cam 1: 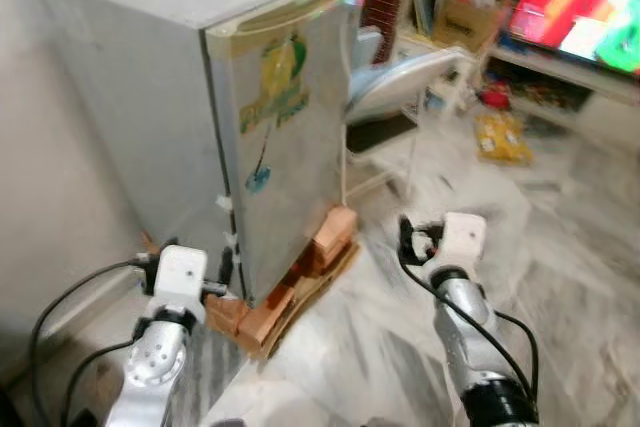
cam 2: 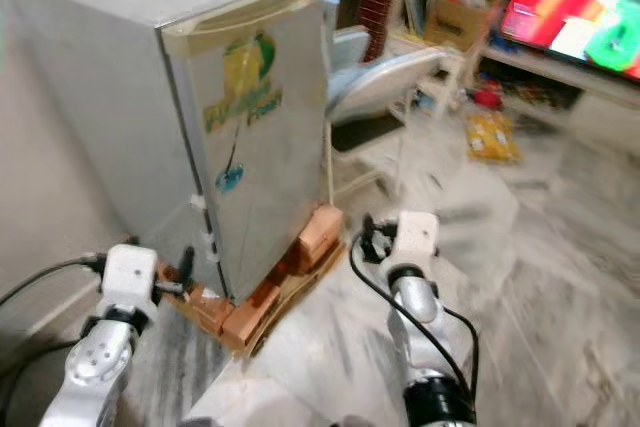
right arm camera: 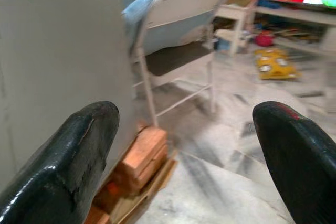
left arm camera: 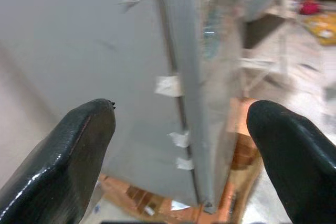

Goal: Restocking fridge

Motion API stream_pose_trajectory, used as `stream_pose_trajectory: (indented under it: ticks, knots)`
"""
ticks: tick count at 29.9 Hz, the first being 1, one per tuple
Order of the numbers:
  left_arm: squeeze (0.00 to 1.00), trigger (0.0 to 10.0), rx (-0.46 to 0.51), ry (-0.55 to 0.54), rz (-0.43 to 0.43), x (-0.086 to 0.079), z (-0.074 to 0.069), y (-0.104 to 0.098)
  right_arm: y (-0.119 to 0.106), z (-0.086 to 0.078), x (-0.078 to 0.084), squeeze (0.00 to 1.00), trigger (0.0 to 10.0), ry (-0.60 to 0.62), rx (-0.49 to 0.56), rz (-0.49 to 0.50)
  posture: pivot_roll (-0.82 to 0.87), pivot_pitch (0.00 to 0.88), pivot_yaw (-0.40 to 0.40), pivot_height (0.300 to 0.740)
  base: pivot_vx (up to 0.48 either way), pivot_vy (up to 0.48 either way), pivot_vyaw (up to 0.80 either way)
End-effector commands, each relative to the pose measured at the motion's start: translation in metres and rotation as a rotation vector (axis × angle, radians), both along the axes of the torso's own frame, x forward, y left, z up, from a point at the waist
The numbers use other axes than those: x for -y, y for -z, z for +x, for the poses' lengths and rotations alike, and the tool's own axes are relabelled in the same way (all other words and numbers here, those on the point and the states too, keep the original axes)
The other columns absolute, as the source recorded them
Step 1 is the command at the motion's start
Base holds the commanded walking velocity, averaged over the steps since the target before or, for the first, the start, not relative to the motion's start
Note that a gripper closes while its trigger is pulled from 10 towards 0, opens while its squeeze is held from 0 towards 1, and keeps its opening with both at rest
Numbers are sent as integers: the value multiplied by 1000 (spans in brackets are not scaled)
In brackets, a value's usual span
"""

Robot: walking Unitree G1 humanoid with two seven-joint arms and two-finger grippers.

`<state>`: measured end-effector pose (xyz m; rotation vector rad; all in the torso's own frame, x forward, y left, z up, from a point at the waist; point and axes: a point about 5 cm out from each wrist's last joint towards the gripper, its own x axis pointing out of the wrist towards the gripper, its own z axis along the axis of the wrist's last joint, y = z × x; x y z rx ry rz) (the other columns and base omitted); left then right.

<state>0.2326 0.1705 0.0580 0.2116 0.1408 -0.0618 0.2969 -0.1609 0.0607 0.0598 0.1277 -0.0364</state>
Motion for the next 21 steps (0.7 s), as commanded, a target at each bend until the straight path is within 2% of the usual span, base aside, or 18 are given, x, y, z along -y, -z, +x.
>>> stream_pose_trajectory:
  ticks: [1, 4, 10, 21]
  knots:
    - [0, 10000, 10, 44, -11, 12, 3, -1, 2, -3, 13, 0, 10000, 32, -10, -18, 103, 0, -56, 740, 0, 472, -800]
    - [0, 10000, 12, 52, -4, 12, 3, -2, 3, -2, 12, 0, 10000, 32, -10, -18, 101, 0, -55, 740, 0, 439, -800]
    - [0, 10000, 15, 60, 5, 11, 3, -2, 3, -2, 10, 0, 10000, 30, -15, -14, 104, 0, -55, 740, 264, 349, -800]
    - [0, 10000, 6, 87, 23, 17, 1, 1, 5, -2, 8, 0, 10000, 26, -18, -20, 108, 0, -55, 740, 22, 0, -752]
